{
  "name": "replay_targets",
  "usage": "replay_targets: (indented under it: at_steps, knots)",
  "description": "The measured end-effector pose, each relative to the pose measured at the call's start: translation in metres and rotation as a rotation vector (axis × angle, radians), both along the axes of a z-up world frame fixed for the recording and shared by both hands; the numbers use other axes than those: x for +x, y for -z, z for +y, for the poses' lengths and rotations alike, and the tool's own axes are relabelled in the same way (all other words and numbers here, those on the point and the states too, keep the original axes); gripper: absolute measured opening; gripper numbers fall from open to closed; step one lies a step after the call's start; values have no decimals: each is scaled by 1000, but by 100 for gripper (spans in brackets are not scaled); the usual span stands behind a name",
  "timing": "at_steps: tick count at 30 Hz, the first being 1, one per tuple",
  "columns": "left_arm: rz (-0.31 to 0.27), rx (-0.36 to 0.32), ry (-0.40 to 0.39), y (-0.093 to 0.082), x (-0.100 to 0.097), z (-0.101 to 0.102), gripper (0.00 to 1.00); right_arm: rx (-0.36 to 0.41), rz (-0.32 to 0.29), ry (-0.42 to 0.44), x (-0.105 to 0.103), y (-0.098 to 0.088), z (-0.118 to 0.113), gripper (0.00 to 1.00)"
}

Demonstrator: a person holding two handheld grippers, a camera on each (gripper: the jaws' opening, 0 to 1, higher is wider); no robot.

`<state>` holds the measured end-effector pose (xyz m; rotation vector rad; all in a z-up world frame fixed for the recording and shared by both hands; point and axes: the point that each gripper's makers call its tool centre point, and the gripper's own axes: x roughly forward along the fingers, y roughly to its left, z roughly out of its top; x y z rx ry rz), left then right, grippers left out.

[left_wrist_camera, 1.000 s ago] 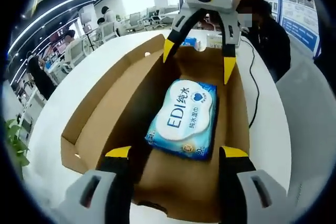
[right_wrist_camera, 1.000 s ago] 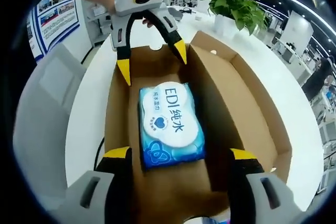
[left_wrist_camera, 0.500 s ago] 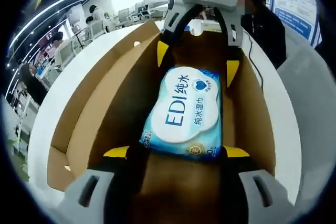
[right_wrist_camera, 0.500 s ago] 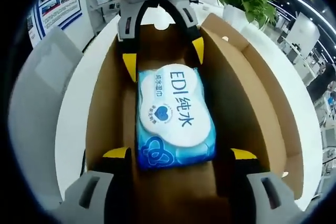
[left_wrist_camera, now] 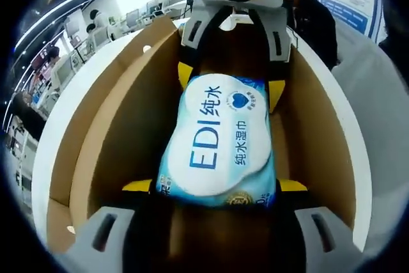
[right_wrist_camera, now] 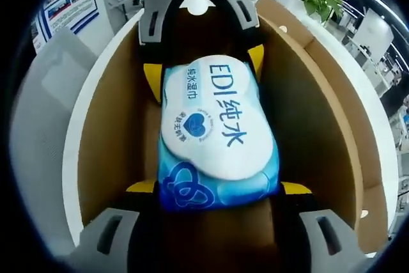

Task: Operate the shoe box by opening the lid, removing the specified soft item, and placing it in the target area until the item is outside and the box remains undamaged.

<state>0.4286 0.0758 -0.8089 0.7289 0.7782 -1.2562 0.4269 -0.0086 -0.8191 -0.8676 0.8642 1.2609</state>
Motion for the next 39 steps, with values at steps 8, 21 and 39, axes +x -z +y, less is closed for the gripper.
replay_targets:
  at_steps: [8,21,39]
  knots:
    - [54,16,4,9,-2,1,79,-17,47,-4,0,4,0,74]
    - [45,-12,27,9,-4,-3,80,-20,55,2,-2,4,-1,73]
    - [76,39,2,8,-6,0,72,-15,62,-23,-3,-12,1,66]
